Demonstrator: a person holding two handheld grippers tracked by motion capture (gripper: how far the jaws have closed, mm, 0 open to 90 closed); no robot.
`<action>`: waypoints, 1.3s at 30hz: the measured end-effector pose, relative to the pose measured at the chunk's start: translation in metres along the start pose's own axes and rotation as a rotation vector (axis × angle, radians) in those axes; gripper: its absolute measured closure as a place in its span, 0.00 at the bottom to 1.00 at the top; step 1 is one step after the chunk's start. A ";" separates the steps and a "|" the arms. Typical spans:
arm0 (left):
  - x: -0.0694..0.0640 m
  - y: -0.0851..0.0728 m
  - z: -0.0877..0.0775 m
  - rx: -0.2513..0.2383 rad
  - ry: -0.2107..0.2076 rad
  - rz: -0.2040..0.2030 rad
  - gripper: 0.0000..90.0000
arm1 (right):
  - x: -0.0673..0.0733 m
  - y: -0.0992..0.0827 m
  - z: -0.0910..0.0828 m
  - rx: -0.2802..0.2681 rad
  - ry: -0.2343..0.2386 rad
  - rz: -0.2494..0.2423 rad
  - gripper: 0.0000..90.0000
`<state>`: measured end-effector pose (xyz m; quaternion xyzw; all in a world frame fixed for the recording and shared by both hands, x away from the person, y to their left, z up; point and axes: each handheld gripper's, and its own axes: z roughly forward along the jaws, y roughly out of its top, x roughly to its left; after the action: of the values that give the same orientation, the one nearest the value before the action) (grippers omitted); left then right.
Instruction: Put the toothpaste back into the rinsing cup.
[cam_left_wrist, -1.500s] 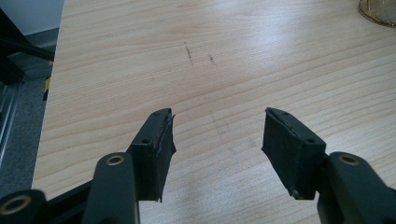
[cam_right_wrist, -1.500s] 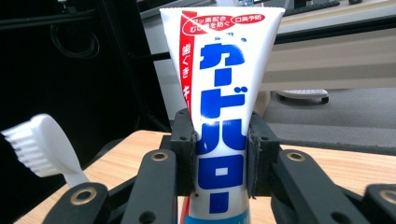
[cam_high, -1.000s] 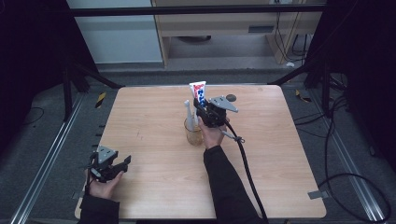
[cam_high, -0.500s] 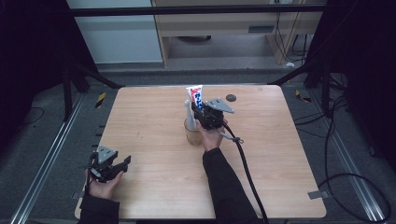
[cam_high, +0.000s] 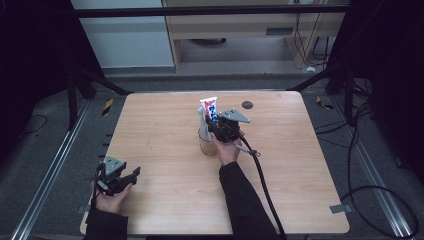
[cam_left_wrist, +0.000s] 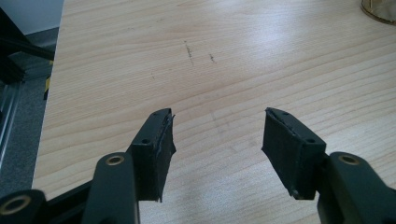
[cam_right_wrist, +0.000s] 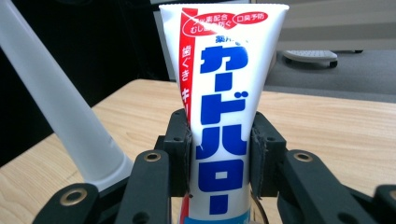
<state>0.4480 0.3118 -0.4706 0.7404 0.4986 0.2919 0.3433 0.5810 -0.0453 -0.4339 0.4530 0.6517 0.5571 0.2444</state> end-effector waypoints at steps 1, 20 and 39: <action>0.000 0.000 0.000 0.000 0.000 0.000 0.47 | 0.000 -0.001 0.000 0.008 0.003 -0.002 0.72; -0.001 0.000 0.000 0.003 0.001 0.002 0.47 | -0.007 -0.010 -0.006 0.147 0.022 -0.069 0.64; -0.001 0.000 0.001 0.007 -0.001 0.004 0.47 | -0.014 0.003 -0.037 0.143 -0.009 -0.081 0.45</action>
<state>0.4480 0.3105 -0.4714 0.7428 0.4978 0.2904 0.3407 0.5582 -0.0763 -0.4240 0.4451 0.7066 0.4967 0.2365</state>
